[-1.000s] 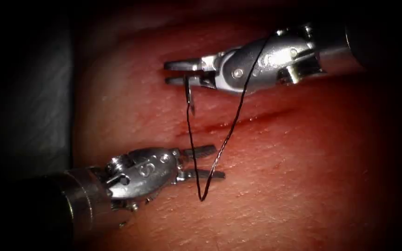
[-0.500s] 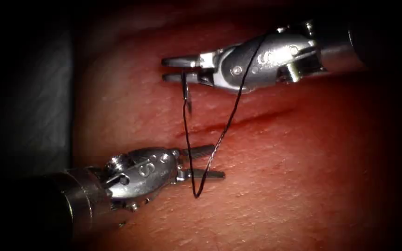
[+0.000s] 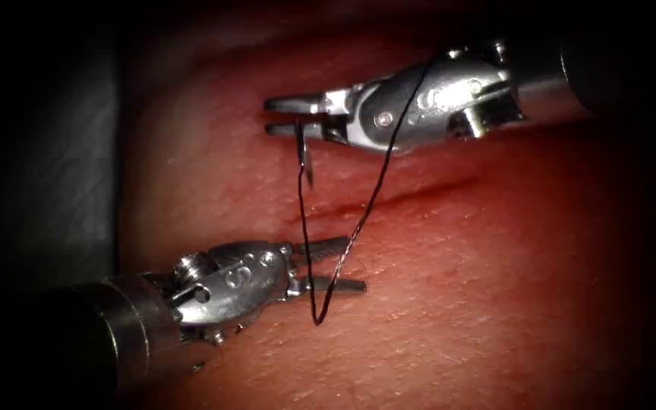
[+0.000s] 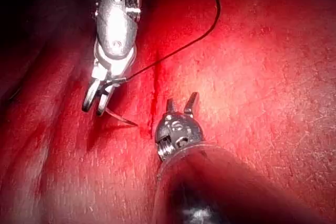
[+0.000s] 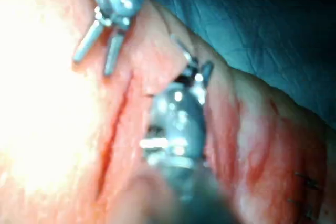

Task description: Wound Closure

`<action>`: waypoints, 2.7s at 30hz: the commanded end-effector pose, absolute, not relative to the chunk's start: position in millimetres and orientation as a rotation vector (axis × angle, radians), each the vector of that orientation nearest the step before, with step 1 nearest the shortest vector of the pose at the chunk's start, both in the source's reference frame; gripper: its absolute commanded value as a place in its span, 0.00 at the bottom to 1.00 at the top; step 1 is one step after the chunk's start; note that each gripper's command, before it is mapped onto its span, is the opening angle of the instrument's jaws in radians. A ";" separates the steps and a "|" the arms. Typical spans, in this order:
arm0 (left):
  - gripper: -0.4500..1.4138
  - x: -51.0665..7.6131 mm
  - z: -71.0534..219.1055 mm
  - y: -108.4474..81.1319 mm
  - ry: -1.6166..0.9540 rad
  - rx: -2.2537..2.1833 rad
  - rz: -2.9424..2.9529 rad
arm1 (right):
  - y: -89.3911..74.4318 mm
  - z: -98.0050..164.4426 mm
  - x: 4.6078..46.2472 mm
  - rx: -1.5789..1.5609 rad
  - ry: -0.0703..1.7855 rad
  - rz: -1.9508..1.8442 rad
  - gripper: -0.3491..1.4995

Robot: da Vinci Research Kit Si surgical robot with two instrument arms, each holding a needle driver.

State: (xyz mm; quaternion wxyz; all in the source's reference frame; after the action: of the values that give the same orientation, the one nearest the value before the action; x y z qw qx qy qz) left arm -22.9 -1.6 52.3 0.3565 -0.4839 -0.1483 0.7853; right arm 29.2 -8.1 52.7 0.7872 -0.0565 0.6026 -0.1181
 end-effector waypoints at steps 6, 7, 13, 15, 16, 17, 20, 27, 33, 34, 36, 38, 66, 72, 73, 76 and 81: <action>0.29 -23.5 53.0 -1.9 -0.386 -1.251 2.028 | -9.3 53.9 29.9 -0.113 1.310 -0.274 0.00; 0.29 -23.5 53.0 -1.8 -0.386 -1.251 2.028 | -9.6 54.1 29.9 -0.113 1.312 -0.280 0.00; 0.31 -23.4 53.2 -1.8 -0.375 -1.248 2.029 | -10.3 54.4 30.0 -0.102 1.326 -0.302 0.00; 0.32 -23.3 53.3 -1.7 -0.366 -1.244 2.029 | -10.6 54.6 30.0 -0.095 1.334 -0.312 0.00; 0.30 -23.3 53.4 -1.7 -0.359 -1.241 2.029 | -10.7 54.6 30.0 -0.094 1.336 -0.316 0.00; 0.30 -23.3 53.4 -1.7 -0.358 -1.241 2.029 | -10.8 54.7 30.0 -0.097 1.338 -0.325 0.00; 0.26 -23.2 53.6 -1.7 -0.352 -1.235 2.024 | -11.4 54.9 30.0 -0.107 1.349 -0.362 0.00; 0.26 -23.3 54.7 -2.6 -0.357 -1.226 1.997 | -12.5 56.0 30.0 -0.092 1.334 -0.412 0.00; 0.25 -23.2 56.1 -3.2 -0.392 -1.197 1.999 | -12.4 56.2 29.8 -0.093 1.327 -0.410 0.00; 0.25 -23.1 56.3 -3.3 -0.394 -1.190 2.000 | -12.4 56.2 29.7 -0.094 1.326 -0.409 0.00; 0.25 -23.0 56.5 -3.4 -0.400 -1.185 2.003 | -12.4 56.2 29.6 -0.092 1.325 -0.404 0.00; 0.25 -23.0 56.6 -3.5 -0.406 -1.179 2.005 | -12.4 56.2 29.4 -0.089 1.324 -0.399 0.00; 0.28 -22.6 57.0 -3.4 -0.420 -1.185 2.007 | -14.6 57.5 27.8 0.014 1.297 -0.339 0.00; 0.27 -22.6 57.0 -3.5 -0.418 -1.185 2.007 | -15.2 58.1 27.6 0.050 1.295 -0.339 0.00; 0.27 -22.6 57.0 -3.5 -0.418 -1.186 2.008 | -15.3 58.3 27.6 0.056 1.296 -0.339 0.00; 0.27 -22.6 57.1 -3.5 -0.417 -1.186 2.008 | -15.6 58.6 27.3 0.073 1.289 -0.332 0.00; 0.27 -22.6 57.1 -3.5 -0.420 -1.183 2.003 | -16.2 59.3 26.4 0.112 1.269 -0.318 0.00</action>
State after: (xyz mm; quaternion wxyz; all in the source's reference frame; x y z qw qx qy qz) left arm -22.0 -3.2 56.5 0.3785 -0.4632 -0.1630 0.7846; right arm 25.9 -15.3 58.7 0.7926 0.0502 0.5892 -0.1489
